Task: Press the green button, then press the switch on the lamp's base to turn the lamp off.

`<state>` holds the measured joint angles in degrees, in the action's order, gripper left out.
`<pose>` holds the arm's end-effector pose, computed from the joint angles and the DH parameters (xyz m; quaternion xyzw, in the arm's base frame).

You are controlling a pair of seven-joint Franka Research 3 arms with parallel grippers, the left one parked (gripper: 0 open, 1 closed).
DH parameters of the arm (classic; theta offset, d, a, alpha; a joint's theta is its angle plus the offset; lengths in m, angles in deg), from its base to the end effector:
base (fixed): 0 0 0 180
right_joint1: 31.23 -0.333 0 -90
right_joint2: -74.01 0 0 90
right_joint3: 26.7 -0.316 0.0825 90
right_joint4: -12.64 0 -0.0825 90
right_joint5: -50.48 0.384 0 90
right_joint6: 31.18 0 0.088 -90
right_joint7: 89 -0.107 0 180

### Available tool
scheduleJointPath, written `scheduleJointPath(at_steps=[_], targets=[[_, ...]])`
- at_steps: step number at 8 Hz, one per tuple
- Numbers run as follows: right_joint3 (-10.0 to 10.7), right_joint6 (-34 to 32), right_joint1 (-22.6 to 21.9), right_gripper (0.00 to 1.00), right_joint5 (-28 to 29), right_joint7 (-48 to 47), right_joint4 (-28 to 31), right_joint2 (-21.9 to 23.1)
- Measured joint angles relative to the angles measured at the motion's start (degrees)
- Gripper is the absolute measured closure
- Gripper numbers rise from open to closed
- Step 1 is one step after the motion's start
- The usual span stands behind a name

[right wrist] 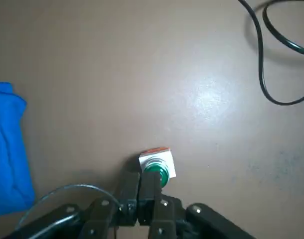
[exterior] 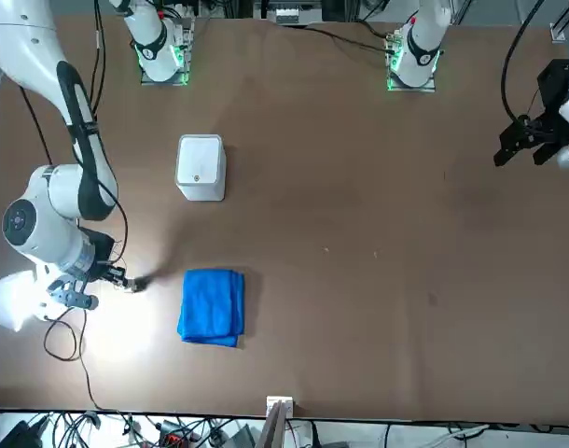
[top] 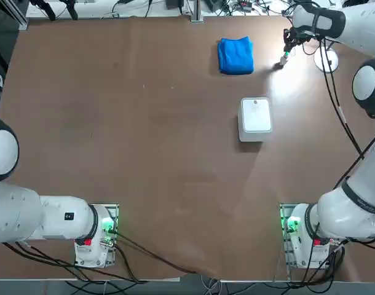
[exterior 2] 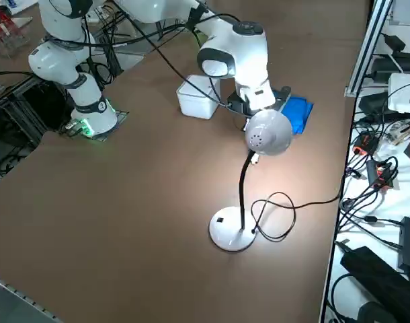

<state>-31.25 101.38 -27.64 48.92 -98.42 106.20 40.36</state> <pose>0.6972 0.0040 0.2865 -0.9962 0.0726 -0.0464 0.0155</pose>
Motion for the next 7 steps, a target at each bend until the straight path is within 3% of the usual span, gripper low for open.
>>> scheduleJointPath(at_steps=[7], targets=[[0.0, 1.3, -0.1, 0.98, 0.0, -0.2, 0.0, -1.0]])
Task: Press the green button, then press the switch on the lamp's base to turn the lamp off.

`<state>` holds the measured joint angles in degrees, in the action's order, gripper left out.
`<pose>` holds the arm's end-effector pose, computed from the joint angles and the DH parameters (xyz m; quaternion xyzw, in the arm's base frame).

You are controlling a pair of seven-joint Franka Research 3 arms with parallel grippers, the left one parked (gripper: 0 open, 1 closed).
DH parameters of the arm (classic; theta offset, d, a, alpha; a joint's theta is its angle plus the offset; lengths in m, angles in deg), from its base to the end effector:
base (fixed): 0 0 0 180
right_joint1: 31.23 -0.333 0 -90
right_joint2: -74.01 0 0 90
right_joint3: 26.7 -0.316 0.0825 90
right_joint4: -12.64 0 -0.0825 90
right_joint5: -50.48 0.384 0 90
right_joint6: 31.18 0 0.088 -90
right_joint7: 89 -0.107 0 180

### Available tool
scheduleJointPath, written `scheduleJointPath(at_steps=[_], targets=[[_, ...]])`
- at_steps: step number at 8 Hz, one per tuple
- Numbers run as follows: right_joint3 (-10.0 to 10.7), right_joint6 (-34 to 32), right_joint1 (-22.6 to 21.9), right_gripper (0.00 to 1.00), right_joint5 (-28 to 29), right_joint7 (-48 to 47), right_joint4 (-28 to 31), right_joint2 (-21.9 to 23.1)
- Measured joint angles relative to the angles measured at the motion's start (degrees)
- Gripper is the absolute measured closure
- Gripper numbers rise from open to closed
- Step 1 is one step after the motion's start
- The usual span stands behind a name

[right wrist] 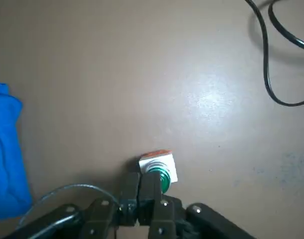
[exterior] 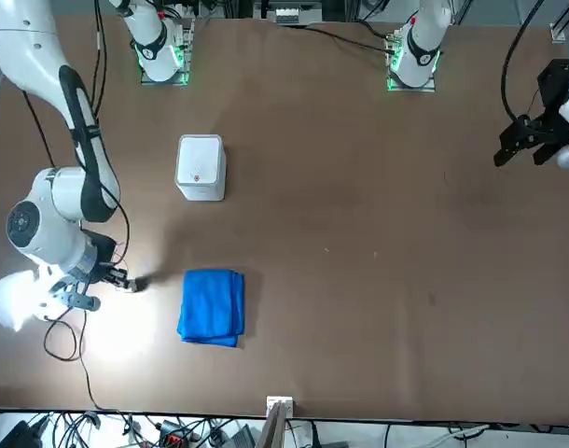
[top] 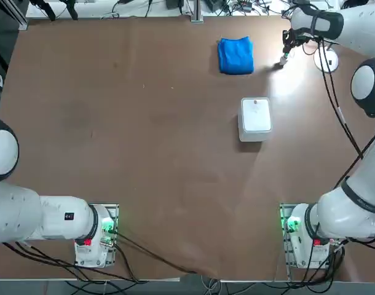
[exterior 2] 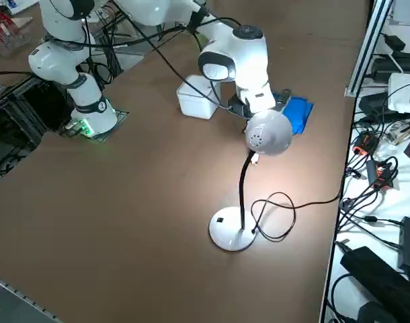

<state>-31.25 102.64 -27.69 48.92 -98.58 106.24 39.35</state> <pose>0.6982 0.0046 0.2761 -0.9960 0.0738 -0.0482 0.0164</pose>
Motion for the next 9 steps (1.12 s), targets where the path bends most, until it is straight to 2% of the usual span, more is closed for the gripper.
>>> scheduleJointPath(at_steps=[5, 9], targets=[[0.0, 3.7, 0.0, 0.98, 0.0, -0.1, 1.8, 0.2], [0.0, 4.0, 0.0, 0.98, 0.0, -0.1, 2.0, 0.5]])
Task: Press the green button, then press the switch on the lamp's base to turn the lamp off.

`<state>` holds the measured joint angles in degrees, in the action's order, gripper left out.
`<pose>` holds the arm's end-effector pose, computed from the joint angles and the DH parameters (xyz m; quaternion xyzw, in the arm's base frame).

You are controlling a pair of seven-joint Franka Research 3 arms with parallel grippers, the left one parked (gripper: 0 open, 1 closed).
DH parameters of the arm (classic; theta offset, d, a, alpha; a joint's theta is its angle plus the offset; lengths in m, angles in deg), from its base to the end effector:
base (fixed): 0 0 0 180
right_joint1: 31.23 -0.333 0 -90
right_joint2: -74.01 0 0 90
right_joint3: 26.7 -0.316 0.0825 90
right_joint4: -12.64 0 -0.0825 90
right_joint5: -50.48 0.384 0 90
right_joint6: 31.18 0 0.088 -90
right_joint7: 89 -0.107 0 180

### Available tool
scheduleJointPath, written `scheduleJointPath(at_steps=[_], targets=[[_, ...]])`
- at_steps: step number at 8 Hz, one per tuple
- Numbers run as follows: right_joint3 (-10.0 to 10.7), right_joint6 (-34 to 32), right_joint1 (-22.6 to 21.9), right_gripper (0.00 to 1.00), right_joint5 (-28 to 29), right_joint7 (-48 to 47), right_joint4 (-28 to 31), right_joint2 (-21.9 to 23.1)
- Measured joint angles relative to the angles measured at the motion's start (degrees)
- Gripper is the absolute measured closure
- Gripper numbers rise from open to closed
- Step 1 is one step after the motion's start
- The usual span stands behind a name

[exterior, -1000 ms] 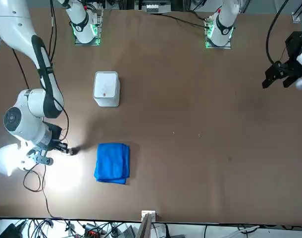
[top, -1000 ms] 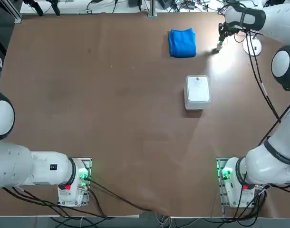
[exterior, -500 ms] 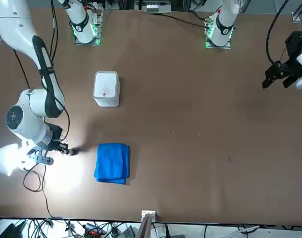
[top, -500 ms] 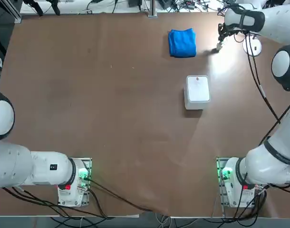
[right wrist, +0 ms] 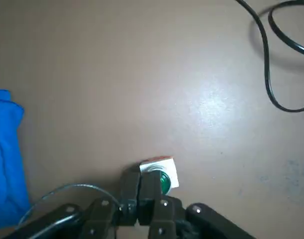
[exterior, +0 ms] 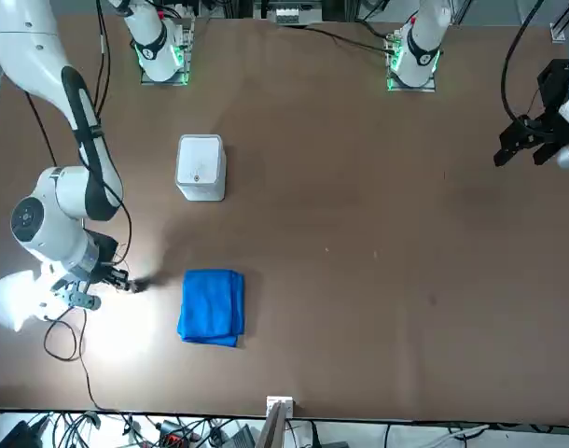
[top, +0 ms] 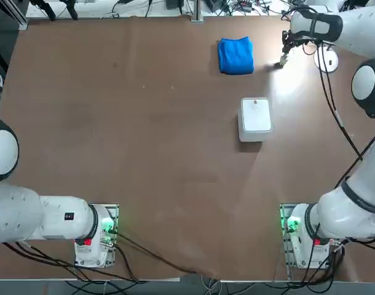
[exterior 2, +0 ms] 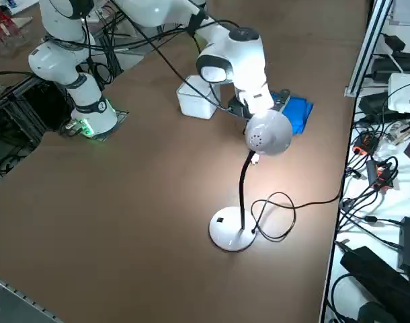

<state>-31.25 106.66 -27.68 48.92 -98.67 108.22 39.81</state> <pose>0.6960 0.0051 0.2732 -0.9946 0.0744 -0.0699 0.0185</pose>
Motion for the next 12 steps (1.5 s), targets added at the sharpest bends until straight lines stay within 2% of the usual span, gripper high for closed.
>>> scheduleJointPath(at_steps=[2, 6, 8, 12], targets=[[0.0, -0.9, 0.0, 0.98, 0.0, 0.0, -0.3, 0.5], [-0.3, -9.6, -0.1, 0.98, 0.0, -1.2, -4.2, 2.8], [-0.4, -15.2, -0.1, 0.98, 0.0, -1.3, -4.7, 6.7], [0.4, -30.8, 1.3, 0.98, -0.1, -1.3, -4.8, 15.1]])
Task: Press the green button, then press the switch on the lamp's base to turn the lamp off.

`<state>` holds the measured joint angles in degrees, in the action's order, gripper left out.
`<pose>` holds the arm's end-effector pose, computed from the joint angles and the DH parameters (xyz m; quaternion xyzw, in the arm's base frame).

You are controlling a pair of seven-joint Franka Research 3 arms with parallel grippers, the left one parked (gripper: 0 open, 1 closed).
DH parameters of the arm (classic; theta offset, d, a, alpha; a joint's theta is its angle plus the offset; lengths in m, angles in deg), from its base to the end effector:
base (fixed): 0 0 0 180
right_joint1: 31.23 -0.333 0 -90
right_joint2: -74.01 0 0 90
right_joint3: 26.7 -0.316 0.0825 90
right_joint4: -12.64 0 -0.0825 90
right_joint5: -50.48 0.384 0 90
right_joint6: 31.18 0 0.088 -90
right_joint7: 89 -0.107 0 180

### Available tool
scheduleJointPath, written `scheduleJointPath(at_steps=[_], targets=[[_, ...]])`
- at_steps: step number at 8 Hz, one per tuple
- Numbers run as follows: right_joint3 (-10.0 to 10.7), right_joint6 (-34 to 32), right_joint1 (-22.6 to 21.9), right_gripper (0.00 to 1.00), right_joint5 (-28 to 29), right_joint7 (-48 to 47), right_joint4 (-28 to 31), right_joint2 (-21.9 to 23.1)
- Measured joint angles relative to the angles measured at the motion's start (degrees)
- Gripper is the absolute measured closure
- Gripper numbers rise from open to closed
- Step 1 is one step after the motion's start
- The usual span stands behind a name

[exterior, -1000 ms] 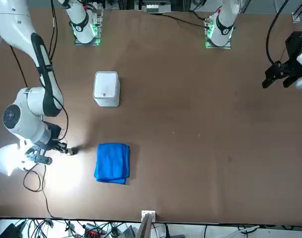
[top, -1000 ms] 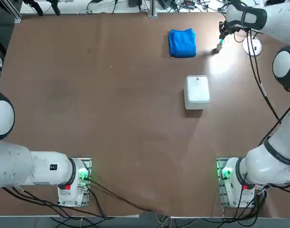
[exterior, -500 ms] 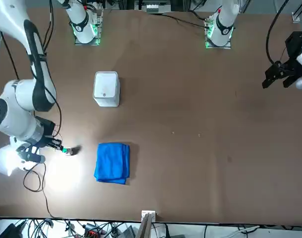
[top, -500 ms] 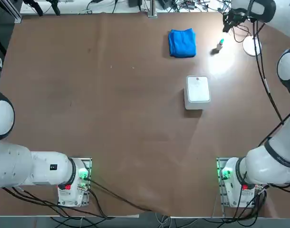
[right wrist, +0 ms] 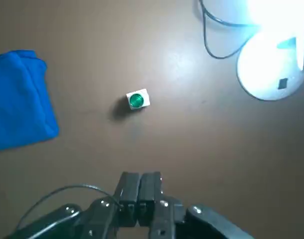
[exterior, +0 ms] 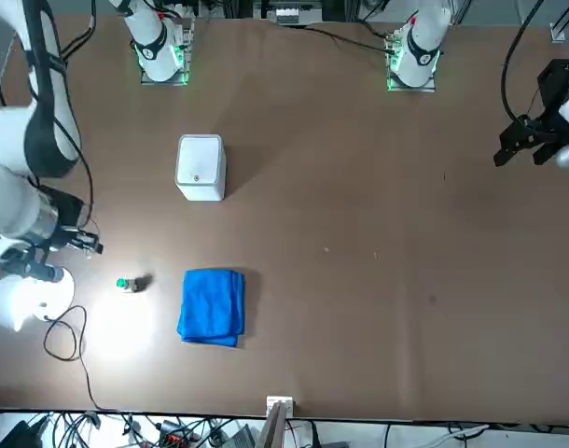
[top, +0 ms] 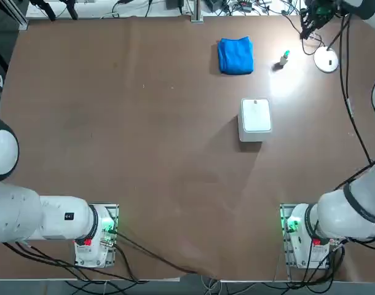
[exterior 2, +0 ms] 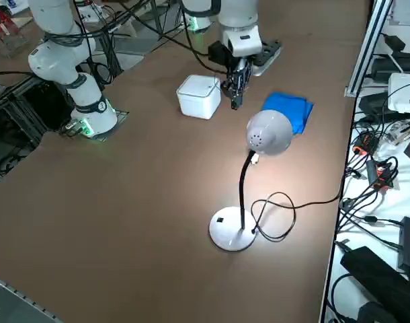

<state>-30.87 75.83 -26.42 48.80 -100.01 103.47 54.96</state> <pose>0.6526 -0.0147 0.4410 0.9948 -0.0985 -0.0243 0.0042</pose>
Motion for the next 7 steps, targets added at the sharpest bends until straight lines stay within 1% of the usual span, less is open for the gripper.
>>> scheduleJointPath(at_steps=[2, 4, 5, 7], targets=[[0.2, -2.9, 2.6, 0.98, -0.1, 0.9, 1.0, 3.0], [0.3, -3.1, 5.6, 0.98, -1.7, 3.6, 3.1, 4.9], [0.4, -2.4, 7.4, 0.98, -2.4, 5.4, 4.5, 5.6], [0.5, 2.1, 12.1, 0.98, -2.8, 9.5, 7.8, 6.9]])
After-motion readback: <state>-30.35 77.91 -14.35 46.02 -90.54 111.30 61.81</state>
